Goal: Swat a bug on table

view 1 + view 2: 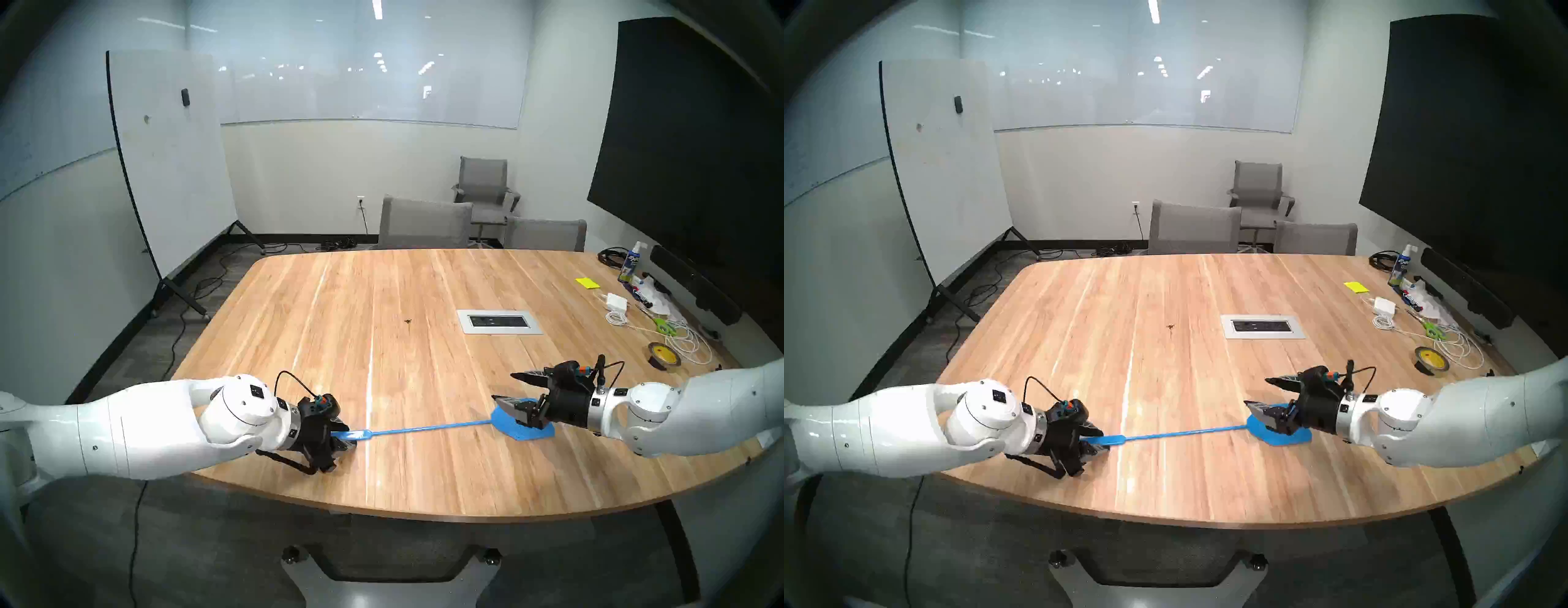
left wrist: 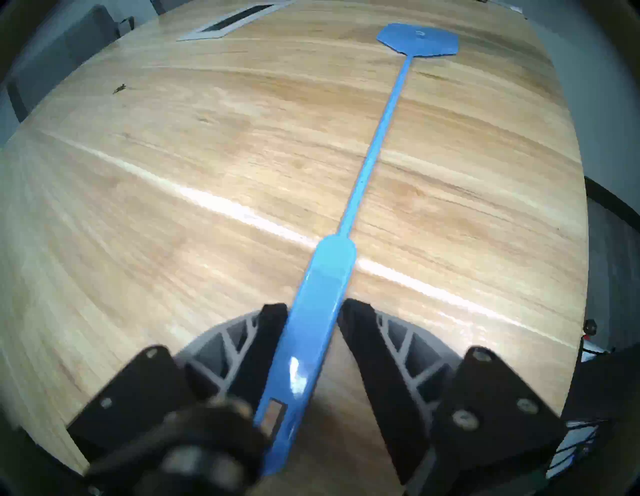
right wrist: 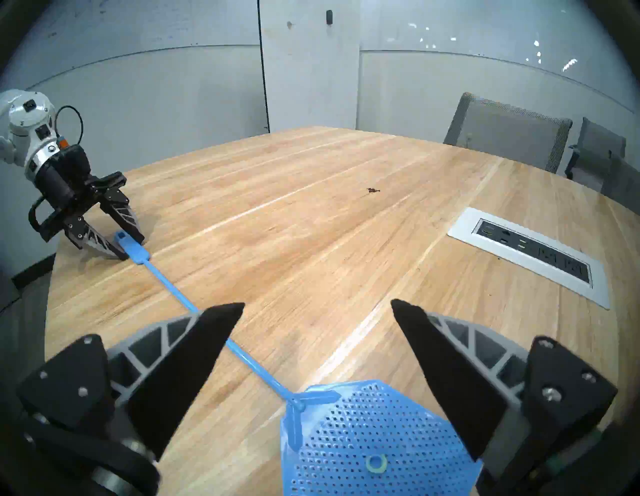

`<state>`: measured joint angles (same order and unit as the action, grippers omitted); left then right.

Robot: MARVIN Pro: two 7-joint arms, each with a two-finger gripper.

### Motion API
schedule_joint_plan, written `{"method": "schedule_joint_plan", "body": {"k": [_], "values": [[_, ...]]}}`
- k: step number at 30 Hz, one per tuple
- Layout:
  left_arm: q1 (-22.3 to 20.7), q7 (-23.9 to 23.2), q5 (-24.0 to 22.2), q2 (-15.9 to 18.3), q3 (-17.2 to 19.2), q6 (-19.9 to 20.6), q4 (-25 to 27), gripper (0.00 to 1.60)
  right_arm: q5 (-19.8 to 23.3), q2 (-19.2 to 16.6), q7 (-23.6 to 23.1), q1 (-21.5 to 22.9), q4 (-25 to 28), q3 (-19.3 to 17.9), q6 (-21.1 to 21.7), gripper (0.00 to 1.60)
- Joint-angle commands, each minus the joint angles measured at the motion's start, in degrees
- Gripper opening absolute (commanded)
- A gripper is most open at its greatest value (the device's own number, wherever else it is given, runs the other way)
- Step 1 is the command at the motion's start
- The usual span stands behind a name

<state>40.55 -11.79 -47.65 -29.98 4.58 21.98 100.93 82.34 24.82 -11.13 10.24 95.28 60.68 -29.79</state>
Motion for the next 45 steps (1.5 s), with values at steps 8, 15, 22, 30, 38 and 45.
{"method": "schedule_joint_plan", "body": {"k": [8, 15, 22, 30, 38, 45], "values": [[0.65, -1.1, 1.78, 1.91, -1.96, 1.94, 0.87, 0.68, -0.15, -0.14, -0.11, 0.63, -0.14, -0.49, -0.45, 1.6], [0.8, -1.03, 1.68, 2.42, -1.96, 2.01, 1.12, 0.78, -0.14, -0.14, -0.11, 0.63, -0.14, -0.49, -0.45, 1.6], [1.1, -1.48, 1.96, 3.67, -2.44, 2.06, 1.73, 0.78, -0.13, -0.13, -0.1, 0.63, -0.14, -0.48, -0.43, 1.6], [2.32, -2.18, 1.52, 5.87, -3.18, 0.86, 2.27, 0.25, -0.11, -0.11, -0.08, 0.63, -0.13, -0.48, -0.39, 1.6], [3.37, -2.02, -0.16, 8.4, -3.63, -0.49, 2.95, 0.0, -0.09, -0.1, -0.07, 0.63, -0.13, -0.48, -0.37, 1.6], [4.31, -1.0, -2.3, 10.71, -3.75, -2.22, 3.72, 0.0, -0.09, -0.1, -0.07, 0.62, -0.13, -0.48, -0.37, 1.6]]}}
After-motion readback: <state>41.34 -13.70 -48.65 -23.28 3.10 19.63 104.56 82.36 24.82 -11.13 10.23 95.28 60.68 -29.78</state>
